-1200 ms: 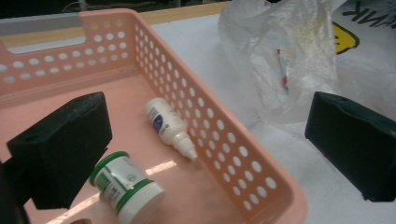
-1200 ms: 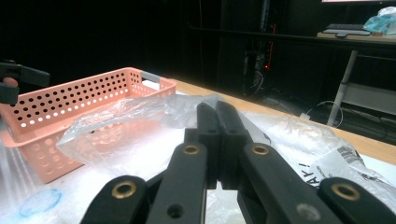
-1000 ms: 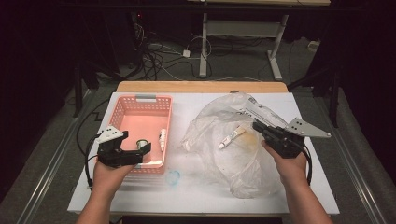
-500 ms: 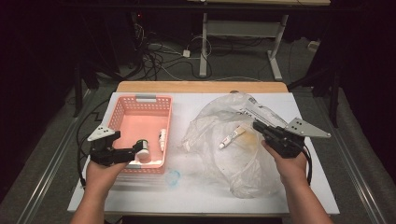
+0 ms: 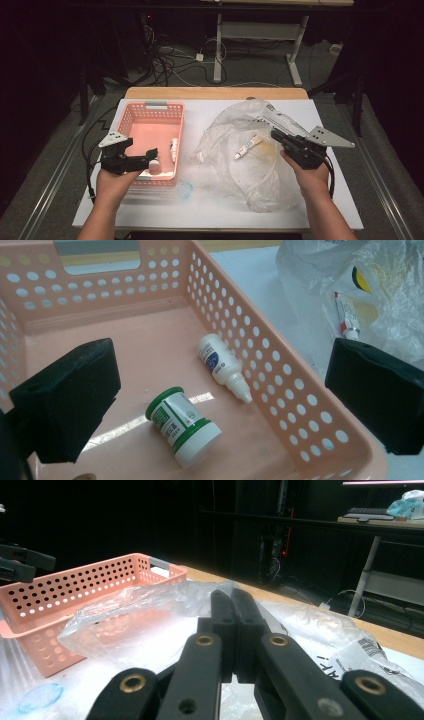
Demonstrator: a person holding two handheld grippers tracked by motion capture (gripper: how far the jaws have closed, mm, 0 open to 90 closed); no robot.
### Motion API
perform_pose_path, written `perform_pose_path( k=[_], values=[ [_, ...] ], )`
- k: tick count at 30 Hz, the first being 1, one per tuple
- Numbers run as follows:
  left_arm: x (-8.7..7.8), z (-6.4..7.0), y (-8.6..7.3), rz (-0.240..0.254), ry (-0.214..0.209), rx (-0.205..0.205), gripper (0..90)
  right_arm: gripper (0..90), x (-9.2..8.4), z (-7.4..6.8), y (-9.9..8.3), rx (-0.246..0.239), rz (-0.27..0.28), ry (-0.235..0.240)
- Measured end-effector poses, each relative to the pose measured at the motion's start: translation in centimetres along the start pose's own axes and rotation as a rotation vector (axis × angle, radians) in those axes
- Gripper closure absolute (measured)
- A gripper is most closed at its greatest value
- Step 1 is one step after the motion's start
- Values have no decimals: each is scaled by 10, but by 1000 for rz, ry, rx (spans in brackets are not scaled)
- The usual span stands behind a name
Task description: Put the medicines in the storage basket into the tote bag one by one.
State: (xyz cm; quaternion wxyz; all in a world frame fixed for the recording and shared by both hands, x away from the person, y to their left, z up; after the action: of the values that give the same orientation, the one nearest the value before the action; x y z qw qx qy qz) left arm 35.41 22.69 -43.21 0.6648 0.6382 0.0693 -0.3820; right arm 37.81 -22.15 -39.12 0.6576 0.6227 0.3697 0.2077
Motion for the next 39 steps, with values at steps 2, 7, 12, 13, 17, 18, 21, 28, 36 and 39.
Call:
perform_pose_path(
  k=[2, 7, 12, 13, 17, 18, 21, 28, 36, 39],
  values=[
    [3, 1, 2, -15, 2, 9, 8, 900, 0, 0, 0, 3, 1, 0],
    [13, -2, 10, -68, 12, 20, 8, 900, -1, 0, 1, 7, 3, 0],
    [23, -5, 15, -131, 11, 21, 8, 900, 0, -1, 0, 8, -2, -1],
    [26, -6, 16, -150, 12, 23, 8, 900, 0, 0, 0, 4, -1, -1],
    [34, -13, 15, -209, 26, 5, 5, 900, 0, 1, -2, 13, -7, -5],
    [35, -14, 15, -223, 26, -4, 5, 900, 0, 2, -2, 11, -6, -5],
    [40, -17, 14, -271, 27, -14, 6, 900, 0, 4, -4, 21, -5, -6],
    [54, -28, 20, -404, 44, -24, 34, 900, 1, 7, -5, 31, -9, -9],
    [66, -33, 16, -572, 24, -53, 145, 900, 1, 6, -5, 27, -12, -14],
    [68, -33, 13, -618, 33, -63, 170, 900, 1, 5, -6, 19, -18, -13]
  ],
)
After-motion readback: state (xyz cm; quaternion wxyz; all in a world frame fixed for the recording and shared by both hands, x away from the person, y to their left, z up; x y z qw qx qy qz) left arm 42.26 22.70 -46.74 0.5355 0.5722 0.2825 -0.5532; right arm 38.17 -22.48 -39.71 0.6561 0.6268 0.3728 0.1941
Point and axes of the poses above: each handheld gripper's, and its own axes: x roughly forward along the jaws, y roughly out of its top, z roughly to its right, the point moved 4 cm from there along x, roughly forward along the jaws, and after that the axes turned 5 degrees about y, right-handed, at the moved point
